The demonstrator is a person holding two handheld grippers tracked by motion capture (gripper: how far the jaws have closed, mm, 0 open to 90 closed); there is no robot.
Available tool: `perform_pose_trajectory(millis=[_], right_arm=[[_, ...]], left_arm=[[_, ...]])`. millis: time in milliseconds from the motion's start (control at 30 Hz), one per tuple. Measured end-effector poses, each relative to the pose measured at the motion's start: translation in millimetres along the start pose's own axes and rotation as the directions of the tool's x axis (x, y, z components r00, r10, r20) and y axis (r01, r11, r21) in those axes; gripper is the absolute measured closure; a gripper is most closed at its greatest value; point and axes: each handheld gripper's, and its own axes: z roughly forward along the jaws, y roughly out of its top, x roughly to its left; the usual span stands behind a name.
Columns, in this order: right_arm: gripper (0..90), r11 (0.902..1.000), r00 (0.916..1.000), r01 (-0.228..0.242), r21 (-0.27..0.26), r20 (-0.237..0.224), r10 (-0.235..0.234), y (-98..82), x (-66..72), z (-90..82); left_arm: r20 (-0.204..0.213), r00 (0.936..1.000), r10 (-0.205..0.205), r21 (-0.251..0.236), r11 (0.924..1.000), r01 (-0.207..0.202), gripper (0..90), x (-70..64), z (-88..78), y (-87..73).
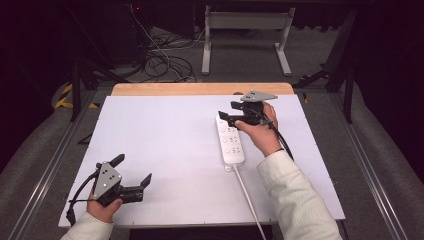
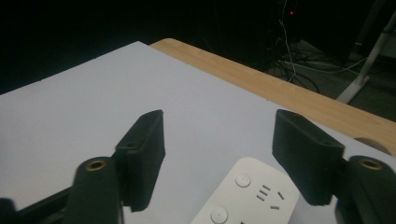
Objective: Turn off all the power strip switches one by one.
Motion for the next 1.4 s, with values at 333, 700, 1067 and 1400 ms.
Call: perform_pose_trajectory(millis=[333,700,1067,1400], right_arm=[[22.4,0.9968,0.9966,0.065,-0.046,-0.048,-0.067,6.3,18.1,-36.1],[19.2,0.9944,0.9955,0.049,-0.094,-0.076,-0.057,-12.2,18.8,-83.3],[14.7,0.9954,0.9928,0.064,-0.071,-0.097,-0.071,-51.9,17.0,-116.0],[16.4,0.9975,0.9945,0.037,-0.061,-0.095,-0.043,-90.5,12.1,-132.7]], left_arm=[[-0.002,1.0,0.0,-0.002,1.0,0.0,0.2,-0.5,-0.1,0.4],[-0.008,1.0,-0.002,-0.003,1.0,0.002,0.2,-0.3,0.2,0.6],[-0.011,0.9999,-0.008,-0.002,1.0,0.008,0.2,-0.1,0.3,0.5],[-0.005,1.0,0.006,-0.008,0.9999,-0.006,0.2,-0.2,-0.7,0.8]])
